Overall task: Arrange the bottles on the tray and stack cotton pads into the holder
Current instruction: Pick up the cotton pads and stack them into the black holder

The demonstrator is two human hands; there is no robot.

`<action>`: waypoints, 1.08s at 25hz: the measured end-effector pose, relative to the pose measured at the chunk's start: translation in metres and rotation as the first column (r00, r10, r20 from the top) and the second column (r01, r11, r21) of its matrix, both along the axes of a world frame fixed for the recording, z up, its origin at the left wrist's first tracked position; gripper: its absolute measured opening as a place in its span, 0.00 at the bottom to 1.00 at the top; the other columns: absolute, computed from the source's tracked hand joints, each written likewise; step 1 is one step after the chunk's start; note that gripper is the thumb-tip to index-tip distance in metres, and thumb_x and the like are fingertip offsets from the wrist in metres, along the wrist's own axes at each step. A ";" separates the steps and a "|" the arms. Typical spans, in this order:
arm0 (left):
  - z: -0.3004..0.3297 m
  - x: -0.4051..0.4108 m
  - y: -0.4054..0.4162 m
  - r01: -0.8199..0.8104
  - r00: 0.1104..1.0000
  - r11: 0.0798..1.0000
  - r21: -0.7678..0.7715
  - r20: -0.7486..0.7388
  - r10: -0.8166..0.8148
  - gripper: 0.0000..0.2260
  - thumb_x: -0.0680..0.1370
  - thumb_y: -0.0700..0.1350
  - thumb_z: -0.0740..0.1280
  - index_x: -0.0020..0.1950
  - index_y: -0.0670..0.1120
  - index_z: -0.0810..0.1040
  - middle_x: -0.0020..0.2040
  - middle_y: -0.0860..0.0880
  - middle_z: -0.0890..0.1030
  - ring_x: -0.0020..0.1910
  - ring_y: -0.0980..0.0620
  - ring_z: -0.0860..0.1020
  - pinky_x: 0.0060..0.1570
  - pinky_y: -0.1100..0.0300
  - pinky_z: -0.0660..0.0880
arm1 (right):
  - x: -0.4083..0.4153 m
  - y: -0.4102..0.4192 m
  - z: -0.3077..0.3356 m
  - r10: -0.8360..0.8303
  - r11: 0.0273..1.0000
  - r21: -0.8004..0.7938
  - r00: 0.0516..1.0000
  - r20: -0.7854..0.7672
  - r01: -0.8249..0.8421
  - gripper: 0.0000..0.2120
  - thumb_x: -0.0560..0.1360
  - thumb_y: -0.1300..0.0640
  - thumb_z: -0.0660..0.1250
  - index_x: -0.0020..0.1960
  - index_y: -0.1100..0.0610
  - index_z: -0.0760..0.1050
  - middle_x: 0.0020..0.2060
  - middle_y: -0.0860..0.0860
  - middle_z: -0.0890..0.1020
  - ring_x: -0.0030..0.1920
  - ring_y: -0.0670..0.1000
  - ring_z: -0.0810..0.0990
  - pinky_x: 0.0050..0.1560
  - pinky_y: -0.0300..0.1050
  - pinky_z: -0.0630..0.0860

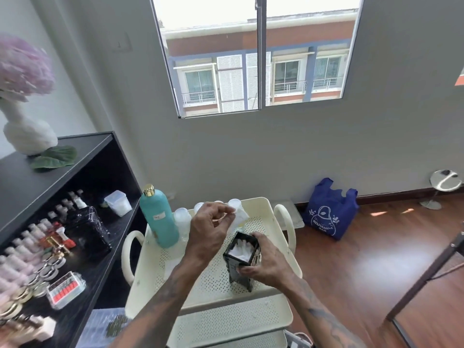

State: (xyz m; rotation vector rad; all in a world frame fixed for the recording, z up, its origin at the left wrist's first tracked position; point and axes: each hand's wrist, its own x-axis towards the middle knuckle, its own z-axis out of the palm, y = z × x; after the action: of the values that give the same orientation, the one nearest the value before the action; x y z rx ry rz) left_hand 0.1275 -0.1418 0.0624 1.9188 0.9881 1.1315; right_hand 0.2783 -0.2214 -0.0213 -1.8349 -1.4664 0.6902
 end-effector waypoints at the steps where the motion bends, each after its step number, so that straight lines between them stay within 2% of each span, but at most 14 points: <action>1: -0.002 0.007 -0.003 0.016 0.998 0.996 0.086 -0.067 -0.010 0.03 0.75 0.43 0.74 0.48 0.48 0.85 0.50 0.51 0.80 0.49 0.56 0.80 0.50 0.63 0.78 | 0.001 -0.001 0.001 -0.010 1.000 0.002 1.000 -0.010 0.010 0.41 0.62 0.47 0.78 0.69 0.47 0.61 0.56 0.43 0.73 0.56 0.46 0.75 0.56 0.39 0.71; 3: -0.017 0.010 -0.010 0.084 0.958 0.979 0.183 -0.287 -0.029 0.05 0.76 0.45 0.72 0.49 0.47 0.85 0.48 0.51 0.80 0.51 0.54 0.77 0.54 0.56 0.76 | 0.001 -0.001 0.002 -0.034 0.999 0.001 0.999 -0.018 0.034 0.39 0.61 0.46 0.77 0.68 0.47 0.63 0.57 0.44 0.74 0.56 0.47 0.76 0.57 0.43 0.75; 6: -0.047 0.000 -0.014 0.250 0.705 0.962 0.112 -0.702 -0.102 0.19 0.81 0.60 0.57 0.49 0.53 0.84 0.46 0.58 0.83 0.52 0.56 0.72 0.62 0.49 0.64 | 0.000 -0.001 0.001 -0.048 0.999 0.003 0.998 -0.035 0.048 0.37 0.60 0.43 0.73 0.66 0.46 0.64 0.54 0.45 0.76 0.52 0.47 0.78 0.54 0.47 0.78; 8: -0.055 -0.004 -0.015 0.262 0.618 0.963 -0.056 -0.757 -0.212 0.32 0.80 0.65 0.42 0.51 0.53 0.83 0.49 0.58 0.84 0.57 0.58 0.70 0.65 0.50 0.53 | -0.002 -0.001 0.000 -0.047 0.999 0.010 0.998 -0.038 0.047 0.37 0.60 0.43 0.74 0.66 0.46 0.63 0.54 0.44 0.75 0.51 0.47 0.78 0.52 0.46 0.78; 11: -0.051 0.003 -0.012 0.221 0.602 0.964 -0.151 -0.756 -0.257 0.38 0.80 0.64 0.35 0.49 0.50 0.84 0.44 0.54 0.84 0.56 0.56 0.71 0.66 0.50 0.50 | -0.004 0.001 -0.001 -0.048 0.999 0.023 0.999 -0.018 0.048 0.39 0.61 0.45 0.75 0.68 0.46 0.62 0.56 0.45 0.75 0.53 0.47 0.77 0.54 0.45 0.77; 13: -0.044 0.004 -0.011 0.255 0.583 0.946 -0.200 -0.749 -0.315 0.38 0.80 0.62 0.35 0.49 0.49 0.84 0.40 0.52 0.83 0.54 0.54 0.74 0.66 0.49 0.51 | -0.005 0.002 -0.002 -0.041 0.999 0.034 0.999 -0.008 0.041 0.39 0.61 0.45 0.75 0.68 0.45 0.62 0.57 0.45 0.75 0.54 0.47 0.77 0.54 0.45 0.76; 14: -0.042 0.001 -0.009 0.273 0.612 0.936 -0.224 -0.710 -0.348 0.37 0.81 0.63 0.37 0.51 0.50 0.85 0.43 0.52 0.85 0.54 0.55 0.75 0.67 0.51 0.53 | -0.005 0.003 -0.002 -0.035 0.999 0.036 0.999 -0.003 0.035 0.39 0.61 0.45 0.75 0.68 0.45 0.62 0.57 0.45 0.75 0.55 0.47 0.77 0.55 0.44 0.75; 16: -0.043 -0.013 -0.007 0.264 0.784 0.941 -0.213 -0.521 -0.338 0.32 0.81 0.64 0.44 0.55 0.50 0.84 0.52 0.53 0.86 0.54 0.61 0.79 0.64 0.60 0.65 | -0.004 0.002 -0.004 -0.030 0.999 0.032 1.000 0.008 0.030 0.40 0.62 0.46 0.76 0.69 0.45 0.62 0.58 0.45 0.74 0.57 0.47 0.76 0.58 0.45 0.74; 18: -0.051 -0.043 0.001 0.132 0.943 0.984 -0.117 -0.292 -0.161 0.27 0.80 0.63 0.51 0.52 0.49 0.85 0.53 0.54 0.85 0.50 0.69 0.79 0.51 0.71 0.74 | -0.003 0.004 -0.005 -0.030 0.999 0.022 0.999 0.022 0.030 0.42 0.62 0.48 0.78 0.70 0.47 0.61 0.61 0.45 0.74 0.60 0.48 0.75 0.61 0.46 0.73; 19: -0.057 -0.058 0.007 0.021 0.969 0.997 -0.070 -0.245 -0.037 0.24 0.80 0.61 0.54 0.49 0.49 0.85 0.51 0.54 0.85 0.47 0.68 0.80 0.47 0.70 0.76 | -0.002 0.004 -0.006 -0.032 0.999 0.021 0.999 0.022 0.031 0.42 0.62 0.49 0.78 0.71 0.48 0.61 0.62 0.46 0.74 0.61 0.48 0.75 0.62 0.45 0.72; 20: -0.064 -0.074 0.016 -0.094 0.963 0.995 -0.034 -0.257 0.082 0.20 0.80 0.58 0.57 0.48 0.49 0.85 0.50 0.53 0.85 0.46 0.64 0.81 0.47 0.64 0.79 | -0.002 0.005 -0.006 -0.032 0.999 0.022 0.999 0.017 0.031 0.41 0.62 0.49 0.78 0.70 0.48 0.62 0.62 0.46 0.75 0.61 0.48 0.75 0.61 0.44 0.71; 22: -0.086 -0.105 0.037 -0.222 0.880 0.974 -0.052 -0.440 0.177 0.12 0.80 0.52 0.62 0.51 0.48 0.83 0.54 0.50 0.83 0.51 0.54 0.81 0.53 0.52 0.79 | -0.003 0.005 -0.006 -0.037 0.999 0.021 0.999 0.010 0.037 0.40 0.62 0.50 0.79 0.70 0.47 0.63 0.60 0.46 0.75 0.59 0.47 0.75 0.59 0.42 0.70; 25: -0.125 -0.130 0.049 -0.229 0.637 0.951 -0.207 -0.771 -0.015 0.16 0.79 0.48 0.64 0.67 0.46 0.75 0.68 0.47 0.73 0.67 0.49 0.71 0.66 0.51 0.70 | -0.004 0.003 -0.002 -0.027 1.000 0.010 1.000 0.000 0.027 0.39 0.62 0.49 0.79 0.68 0.46 0.63 0.59 0.45 0.76 0.58 0.46 0.75 0.58 0.40 0.69; 27: -0.149 -0.134 0.048 -0.253 0.589 0.954 -0.159 -0.808 0.021 0.17 0.80 0.48 0.63 0.68 0.47 0.74 0.68 0.48 0.71 0.66 0.49 0.69 0.64 0.52 0.72 | -0.004 0.003 -0.002 -0.030 1.000 0.007 1.000 0.010 0.030 0.40 0.62 0.49 0.80 0.68 0.46 0.63 0.58 0.45 0.76 0.58 0.46 0.75 0.58 0.40 0.69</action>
State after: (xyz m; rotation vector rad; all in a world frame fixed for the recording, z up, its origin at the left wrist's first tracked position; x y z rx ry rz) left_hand -0.0069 -0.0936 -0.0868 2.1632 1.6908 0.0883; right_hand 0.2743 -0.2183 -0.0234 -1.8537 -1.4434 0.6613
